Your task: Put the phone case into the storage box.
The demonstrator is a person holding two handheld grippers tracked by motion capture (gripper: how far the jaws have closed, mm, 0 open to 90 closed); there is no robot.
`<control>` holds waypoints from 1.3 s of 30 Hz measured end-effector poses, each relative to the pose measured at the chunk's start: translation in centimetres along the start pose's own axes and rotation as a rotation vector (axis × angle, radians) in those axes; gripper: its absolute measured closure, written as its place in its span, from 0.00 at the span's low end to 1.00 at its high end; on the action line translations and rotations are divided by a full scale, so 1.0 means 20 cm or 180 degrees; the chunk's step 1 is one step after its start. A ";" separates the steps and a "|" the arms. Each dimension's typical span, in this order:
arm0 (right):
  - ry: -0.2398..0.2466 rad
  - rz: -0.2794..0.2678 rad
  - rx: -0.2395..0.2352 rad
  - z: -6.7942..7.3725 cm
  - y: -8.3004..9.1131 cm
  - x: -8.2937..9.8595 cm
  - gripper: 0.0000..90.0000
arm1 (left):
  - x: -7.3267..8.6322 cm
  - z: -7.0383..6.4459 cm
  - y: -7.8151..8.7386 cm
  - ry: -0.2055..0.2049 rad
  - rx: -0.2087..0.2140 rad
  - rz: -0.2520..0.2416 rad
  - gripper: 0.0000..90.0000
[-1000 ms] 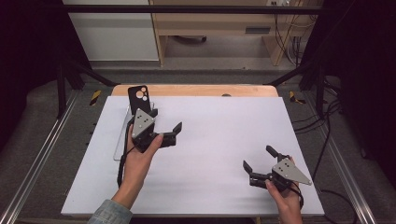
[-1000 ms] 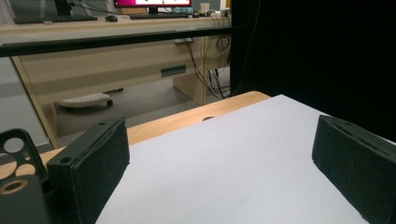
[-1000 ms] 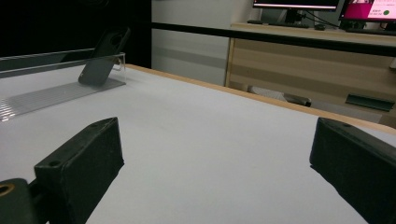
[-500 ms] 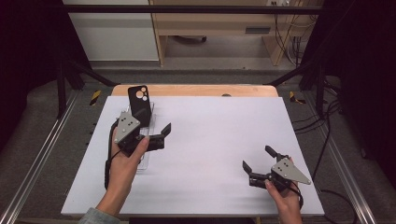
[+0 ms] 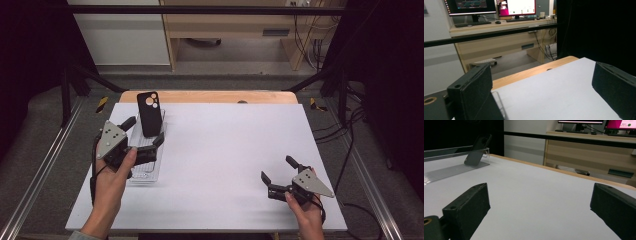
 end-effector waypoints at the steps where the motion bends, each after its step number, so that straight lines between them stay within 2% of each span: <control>1: -0.0004 0.0002 0.0005 0.00 0.00 0.00 0.03 | 0.00 0.01 0.01 -0.0007 -0.0007 -0.0001 0.03; 15: 0.0005 0.0028 0.0011 0.00 0.00 0.01 0.03 | -0.01 0.13 0.13 0.0034 -0.0119 -0.0104 0.03; 30: 0.0008 0.0038 0.0021 0.00 0.00 0.01 0.03 | 0.09 0.23 0.22 0.0109 -0.0222 -0.0120 0.02; 39: 0.0009 0.0038 0.0017 -0.01 0.00 0.01 0.03 | 0.13 0.25 0.24 0.0086 -0.0223 -0.0130 0.02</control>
Point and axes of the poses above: each handheld gripper's, and its own axes: y roughly backward along the jaws, x roughly out of its underside, z roughly to its left, the point moved 6 cm from there along -y, roughly forward along the jaws, and after that the axes turned 4 degrees about -y, right-handed, at the moved point
